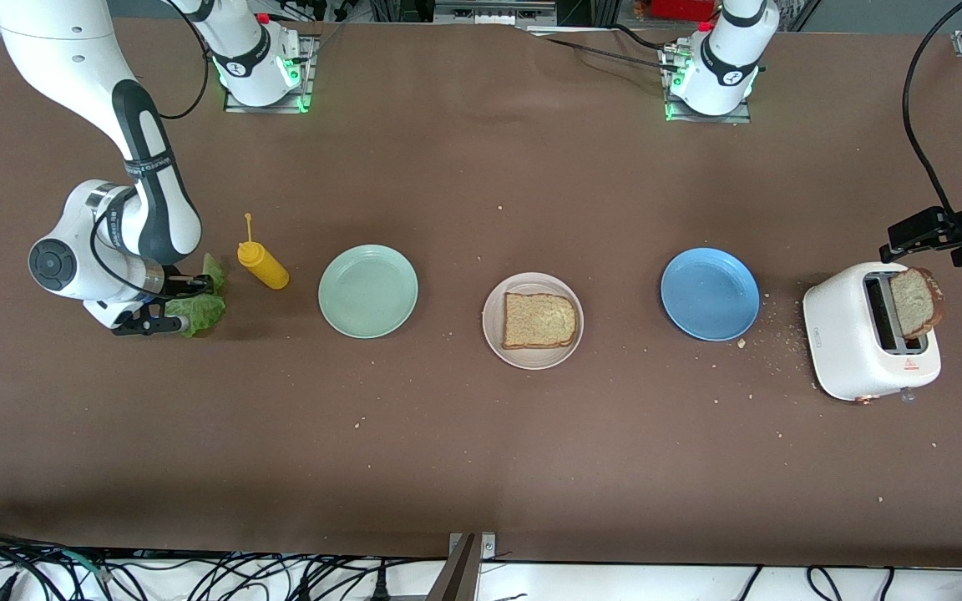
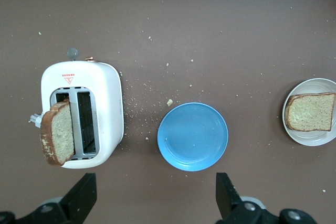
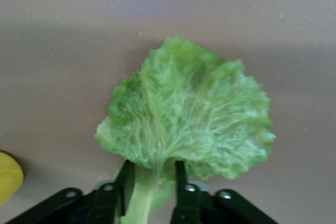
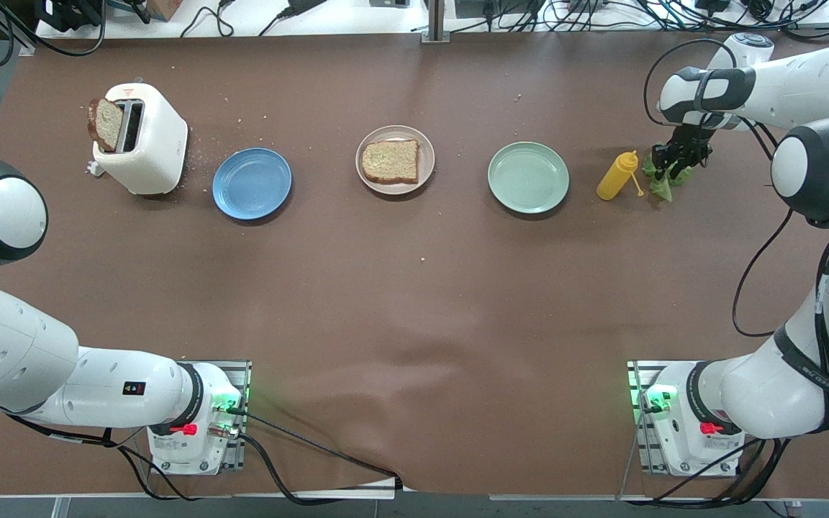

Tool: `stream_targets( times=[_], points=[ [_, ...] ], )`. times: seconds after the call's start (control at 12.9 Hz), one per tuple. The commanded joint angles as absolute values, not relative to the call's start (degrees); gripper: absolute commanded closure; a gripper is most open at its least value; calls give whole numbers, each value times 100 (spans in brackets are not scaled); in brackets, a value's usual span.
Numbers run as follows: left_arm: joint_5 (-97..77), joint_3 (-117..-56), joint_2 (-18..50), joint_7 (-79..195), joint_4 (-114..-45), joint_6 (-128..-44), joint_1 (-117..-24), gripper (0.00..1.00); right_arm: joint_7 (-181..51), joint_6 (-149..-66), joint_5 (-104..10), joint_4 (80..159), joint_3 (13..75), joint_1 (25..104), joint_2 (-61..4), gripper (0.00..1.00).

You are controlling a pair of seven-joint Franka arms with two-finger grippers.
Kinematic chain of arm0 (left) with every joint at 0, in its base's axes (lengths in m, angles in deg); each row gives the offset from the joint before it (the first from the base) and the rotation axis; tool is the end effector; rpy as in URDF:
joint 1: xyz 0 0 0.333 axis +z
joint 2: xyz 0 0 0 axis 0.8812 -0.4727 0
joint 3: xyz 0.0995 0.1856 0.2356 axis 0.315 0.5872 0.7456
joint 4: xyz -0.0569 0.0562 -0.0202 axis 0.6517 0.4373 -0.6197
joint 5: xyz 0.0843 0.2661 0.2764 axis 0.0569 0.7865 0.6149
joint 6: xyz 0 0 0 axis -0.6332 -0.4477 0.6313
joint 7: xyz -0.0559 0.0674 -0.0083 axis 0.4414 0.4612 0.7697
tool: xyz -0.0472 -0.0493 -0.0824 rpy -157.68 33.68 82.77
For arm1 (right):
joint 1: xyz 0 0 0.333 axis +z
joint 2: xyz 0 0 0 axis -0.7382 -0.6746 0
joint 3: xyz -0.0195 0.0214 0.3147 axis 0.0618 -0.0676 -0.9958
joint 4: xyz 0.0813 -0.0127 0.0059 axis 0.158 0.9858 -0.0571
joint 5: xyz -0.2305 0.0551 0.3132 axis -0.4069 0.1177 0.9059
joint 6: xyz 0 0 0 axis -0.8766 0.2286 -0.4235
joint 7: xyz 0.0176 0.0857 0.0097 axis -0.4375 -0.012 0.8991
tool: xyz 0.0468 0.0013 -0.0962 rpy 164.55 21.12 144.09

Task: Make sandwich in beige plate with both arms
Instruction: 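Lower the right gripper onto the green lettuce leaf and grasp it, then lift the lettuce leaf and carry it over the beige plate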

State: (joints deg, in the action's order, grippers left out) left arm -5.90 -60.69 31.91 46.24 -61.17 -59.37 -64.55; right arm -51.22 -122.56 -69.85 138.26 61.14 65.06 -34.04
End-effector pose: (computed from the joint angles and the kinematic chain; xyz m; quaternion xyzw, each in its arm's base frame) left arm 0.6054 0.0370 0.5961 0.9995 -0.0056 -0.0085 0.0287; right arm 0.5653 -0.0457 0.1897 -0.9925 -0.0421 0.1140 0.0109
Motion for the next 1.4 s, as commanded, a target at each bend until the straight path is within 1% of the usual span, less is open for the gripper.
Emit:
stream_targets(
  times=[0.0, 0.23, 0.31, 0.54, 0.7, 1.01, 1.16, 1.32],
  points=[
    [-535, -6087, 3273, 4523, -6115, -5874, -6487, 0, -5062, -12304, -6877, 13861, 6118, 6516, -3434, 100],
    [-534, -6061, 3282, 4514, -6115, -5892, -6478, 0, -4799, -12208, -6877, 13826, 6127, 6516, -3321, 100],
    [-534, -6061, 3282, 4514, -6115, -5892, -6478, 0, -4781, -12060, -6886, 13782, 6144, 6516, -3225, 100],
    [-526, -6044, 3282, 4514, -6106, -5918, -6425, 0, -4798, -11121, -6930, 13476, 6188, 6516, -2768, 100],
    [-534, -6061, 3282, 4514, -6115, -5918, -6425, 0, -4807, -10383, -6974, 13046, 6232, 6516, -2626, 100],
    [-526, -6079, 3282, 4514, -6115, -5910, -6451, 0, -4886, -8722, -7114, 11693, 6258, 6524, -2617, 100],
    [-534, -6079, 3282, 4514, -6115, -5901, -6451, 0, -5035, -8097, -7106, 11218, 6188, 6533, -2617, 100],
    [-534, -6079, 3282, 4505, -6115, -5892, -6451, 0, -5114, -7587, -7062, 10735, 6066, 6804, -2608, 100]
  ],
)
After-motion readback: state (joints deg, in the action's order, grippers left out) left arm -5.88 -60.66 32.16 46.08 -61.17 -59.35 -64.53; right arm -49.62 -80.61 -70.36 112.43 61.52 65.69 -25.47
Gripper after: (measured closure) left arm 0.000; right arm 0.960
